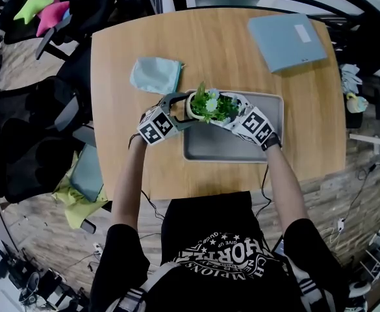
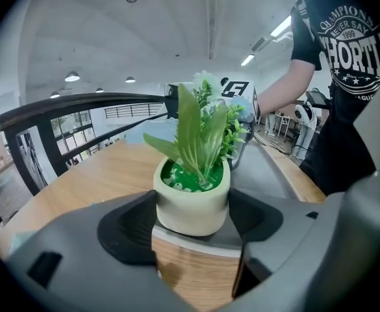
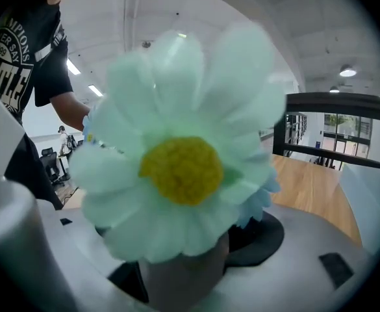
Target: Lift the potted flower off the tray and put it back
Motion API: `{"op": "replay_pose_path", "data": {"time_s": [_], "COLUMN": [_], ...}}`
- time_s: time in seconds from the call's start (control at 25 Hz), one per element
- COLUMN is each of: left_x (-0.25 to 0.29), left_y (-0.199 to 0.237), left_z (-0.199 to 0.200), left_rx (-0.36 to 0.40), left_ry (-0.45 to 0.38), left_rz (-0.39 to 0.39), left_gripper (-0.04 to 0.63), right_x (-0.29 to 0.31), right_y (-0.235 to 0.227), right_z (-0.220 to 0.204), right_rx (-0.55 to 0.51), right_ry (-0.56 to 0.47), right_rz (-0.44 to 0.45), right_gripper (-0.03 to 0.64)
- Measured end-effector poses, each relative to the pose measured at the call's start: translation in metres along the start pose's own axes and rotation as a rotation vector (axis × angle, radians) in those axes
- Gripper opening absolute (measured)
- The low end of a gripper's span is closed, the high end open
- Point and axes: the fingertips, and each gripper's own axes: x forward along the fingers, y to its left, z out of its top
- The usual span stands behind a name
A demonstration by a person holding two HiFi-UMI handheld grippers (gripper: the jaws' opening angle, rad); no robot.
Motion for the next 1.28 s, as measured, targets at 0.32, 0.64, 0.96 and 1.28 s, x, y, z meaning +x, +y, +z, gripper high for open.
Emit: {"op": "replay_pose_path", "data": {"time_s": [0.32, 0.64, 0.96, 1.28], "left_x": [-0.001, -0.006, -0.018, -0.034], "left_y": [0.002, 0.001, 0.0, -0.01], "left_z": [0.0, 0.004, 0.014, 0.046], "left_rx": [-0.02, -0.014, -0.007, -0.01], "left_ry": [0.021, 0.037, 0.039, 0.02], "left_rz": [-0.004, -0.008, -0.003, -0.013], "left_gripper": [0.362, 0.36, 0.36, 0.362], "right_x": [-0.001, -0.004, -0.007, -0.028], "right_y": [-0.001, 0.001, 0.006, 0.017], "right_z": [0.003, 0.01, 0.023, 0.042], "right_rx": [0.037, 0.028, 0.038, 0.044], "right_ry": [0.005, 0.006, 0.023, 0.03], "right_rz": [0.003, -0.016, -0.018, -0.004], "right_gripper": [0.377, 0.377, 0.377, 0.377]}}
